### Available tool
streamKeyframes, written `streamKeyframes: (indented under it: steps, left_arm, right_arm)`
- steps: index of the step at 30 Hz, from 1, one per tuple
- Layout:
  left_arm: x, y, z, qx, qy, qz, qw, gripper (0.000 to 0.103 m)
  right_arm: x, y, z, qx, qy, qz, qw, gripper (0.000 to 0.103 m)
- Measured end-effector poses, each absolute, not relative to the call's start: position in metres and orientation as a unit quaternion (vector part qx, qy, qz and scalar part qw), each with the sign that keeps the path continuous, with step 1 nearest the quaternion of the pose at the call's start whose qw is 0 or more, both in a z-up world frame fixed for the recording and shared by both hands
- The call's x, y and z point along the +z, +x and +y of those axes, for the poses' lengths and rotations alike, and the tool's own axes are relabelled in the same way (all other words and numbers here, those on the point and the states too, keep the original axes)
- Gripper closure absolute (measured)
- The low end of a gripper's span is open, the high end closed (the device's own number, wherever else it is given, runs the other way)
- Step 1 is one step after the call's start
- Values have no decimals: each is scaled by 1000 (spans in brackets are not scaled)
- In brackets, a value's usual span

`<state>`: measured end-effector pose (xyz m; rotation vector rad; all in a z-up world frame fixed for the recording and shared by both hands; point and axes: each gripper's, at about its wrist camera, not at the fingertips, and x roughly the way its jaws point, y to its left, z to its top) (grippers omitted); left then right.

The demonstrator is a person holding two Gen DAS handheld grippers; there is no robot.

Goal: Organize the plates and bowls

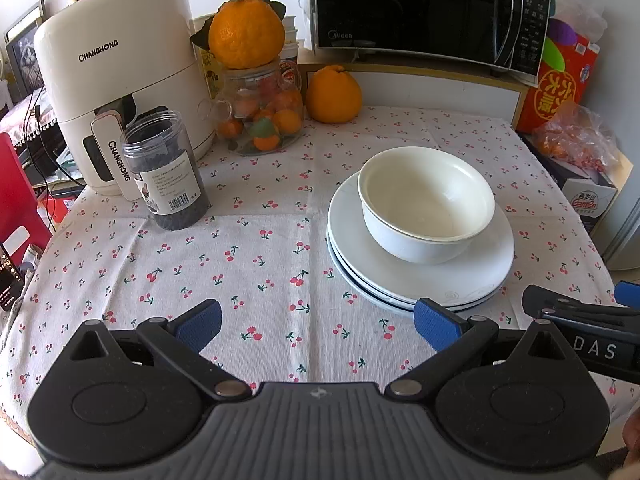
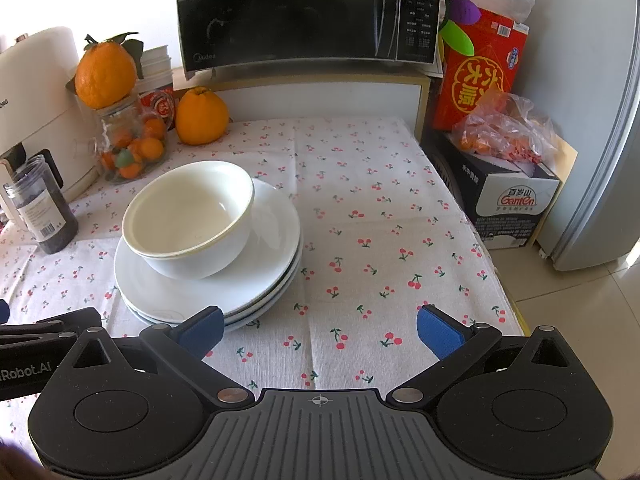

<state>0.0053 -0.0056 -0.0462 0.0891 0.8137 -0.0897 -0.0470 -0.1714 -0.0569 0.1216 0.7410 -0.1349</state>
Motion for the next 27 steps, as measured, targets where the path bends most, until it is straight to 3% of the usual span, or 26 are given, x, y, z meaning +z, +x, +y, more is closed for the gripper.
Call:
streamKeyframes:
  steps: [27]
  left_arm:
    - [-46, 4, -7, -51, 41, 400, 914, 0]
  right_arm:
    - [-59, -47, -171, -67, 58, 364, 927, 0]
